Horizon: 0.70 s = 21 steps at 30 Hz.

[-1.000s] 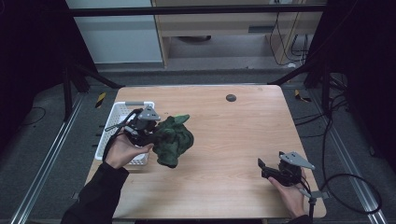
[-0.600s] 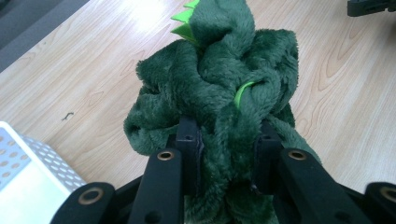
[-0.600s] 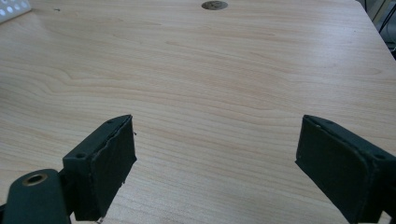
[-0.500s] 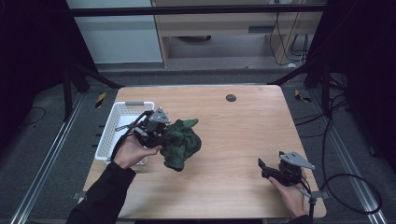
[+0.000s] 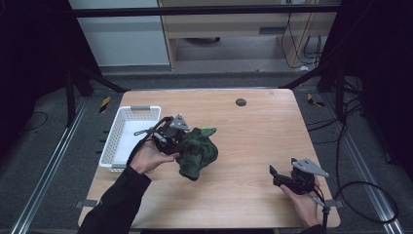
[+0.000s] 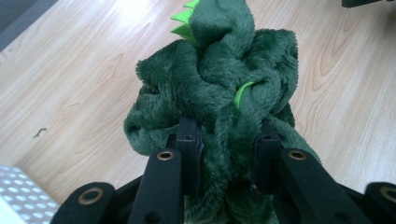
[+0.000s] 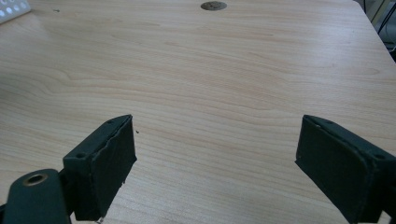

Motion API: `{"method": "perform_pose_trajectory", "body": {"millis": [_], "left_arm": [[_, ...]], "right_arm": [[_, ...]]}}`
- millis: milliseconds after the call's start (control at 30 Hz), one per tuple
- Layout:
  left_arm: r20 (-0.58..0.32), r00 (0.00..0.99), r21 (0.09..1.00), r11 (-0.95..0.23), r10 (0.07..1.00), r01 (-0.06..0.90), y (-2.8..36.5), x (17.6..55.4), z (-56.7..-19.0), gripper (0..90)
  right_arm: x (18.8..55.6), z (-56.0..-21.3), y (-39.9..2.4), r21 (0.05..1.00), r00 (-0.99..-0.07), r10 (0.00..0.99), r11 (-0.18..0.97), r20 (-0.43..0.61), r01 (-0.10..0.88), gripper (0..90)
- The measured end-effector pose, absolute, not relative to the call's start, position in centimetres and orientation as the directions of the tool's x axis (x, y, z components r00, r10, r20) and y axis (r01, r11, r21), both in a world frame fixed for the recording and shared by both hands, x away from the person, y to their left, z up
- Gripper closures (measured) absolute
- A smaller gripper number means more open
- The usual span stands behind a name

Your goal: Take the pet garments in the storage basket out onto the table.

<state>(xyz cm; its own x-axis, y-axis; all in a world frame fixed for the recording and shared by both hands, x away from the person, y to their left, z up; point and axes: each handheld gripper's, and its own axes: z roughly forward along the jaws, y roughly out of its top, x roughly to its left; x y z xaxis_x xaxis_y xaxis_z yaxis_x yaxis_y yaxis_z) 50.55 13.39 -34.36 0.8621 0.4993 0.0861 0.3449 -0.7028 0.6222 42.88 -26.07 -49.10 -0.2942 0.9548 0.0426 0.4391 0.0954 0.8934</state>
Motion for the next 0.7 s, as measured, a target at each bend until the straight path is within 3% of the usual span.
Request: {"method": "perform_pose_trajectory", "body": {"millis": [700], "left_arm": [[0.062,0.892,0.575,-0.747,0.447,0.334,10.3,51.6,-37.2,70.4]], "right_arm": [[42.8,-49.2,-26.1,0.893,-0.279,0.960,0.103,0.026,0.438,11.8]]}}
